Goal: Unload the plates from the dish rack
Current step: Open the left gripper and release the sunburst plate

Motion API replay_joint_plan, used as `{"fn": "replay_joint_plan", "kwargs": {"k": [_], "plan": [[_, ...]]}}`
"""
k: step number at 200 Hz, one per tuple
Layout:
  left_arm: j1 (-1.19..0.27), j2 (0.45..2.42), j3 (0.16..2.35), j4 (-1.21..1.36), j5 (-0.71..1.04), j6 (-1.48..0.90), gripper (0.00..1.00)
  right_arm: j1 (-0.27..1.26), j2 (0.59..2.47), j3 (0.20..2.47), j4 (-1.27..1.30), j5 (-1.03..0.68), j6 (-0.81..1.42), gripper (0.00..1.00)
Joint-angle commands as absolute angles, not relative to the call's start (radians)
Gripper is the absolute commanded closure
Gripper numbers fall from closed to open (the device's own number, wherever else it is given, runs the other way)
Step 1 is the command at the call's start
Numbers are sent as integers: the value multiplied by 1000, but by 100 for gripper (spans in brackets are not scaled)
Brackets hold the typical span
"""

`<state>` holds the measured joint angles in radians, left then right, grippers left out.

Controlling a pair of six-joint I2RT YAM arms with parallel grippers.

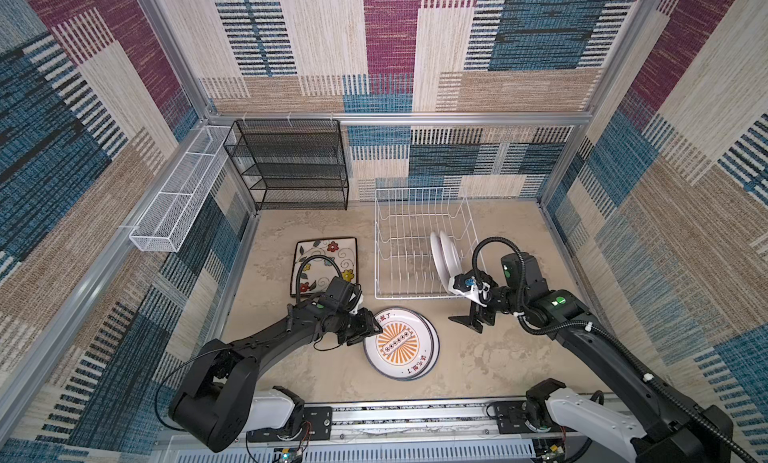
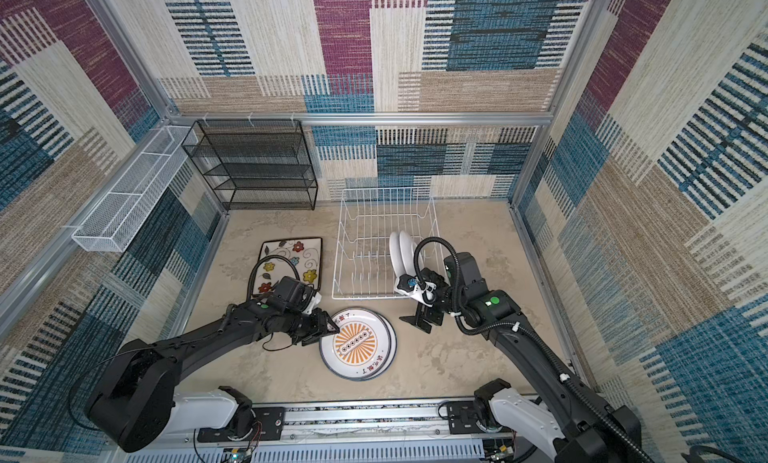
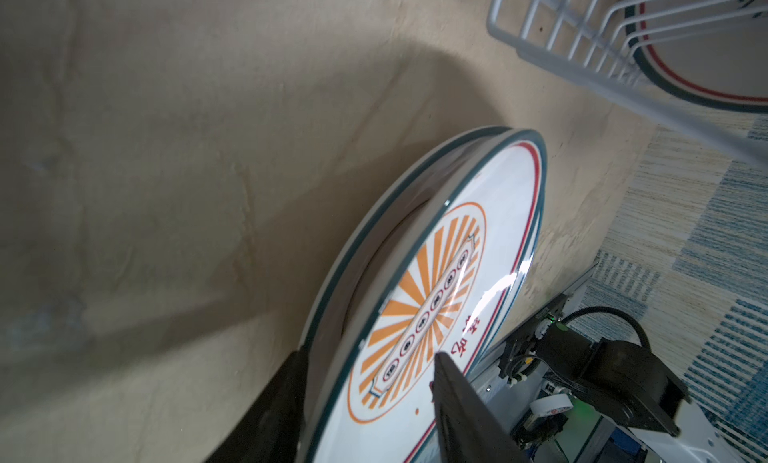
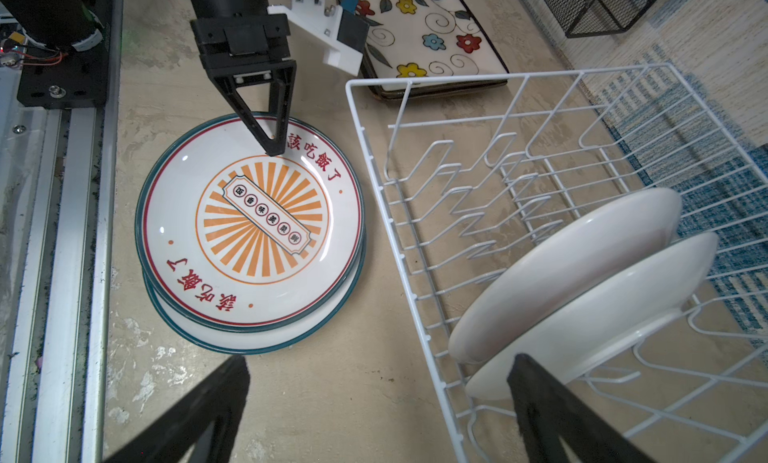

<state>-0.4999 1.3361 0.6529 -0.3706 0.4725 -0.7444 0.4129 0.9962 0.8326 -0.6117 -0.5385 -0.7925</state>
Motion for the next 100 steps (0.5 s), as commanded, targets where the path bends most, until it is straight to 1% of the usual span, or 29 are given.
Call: {"fn": "replay_joint_plan", "kwargs": {"k": [1,71,82,100], "plan": [[-502,1345,673,-457,407,-707,48,413,992,828,-580,-533,-779,0],[-503,1337,706,-509,367,-713,45,413,978,820,-575,-533,-775,0],[-503,1327,717,-527,349,-714,42,413,976,821,-575,-533,-775,0],[-503,1307,734,-550,333,-718,40,413,972,819,-575,-532,-776,0]]}}
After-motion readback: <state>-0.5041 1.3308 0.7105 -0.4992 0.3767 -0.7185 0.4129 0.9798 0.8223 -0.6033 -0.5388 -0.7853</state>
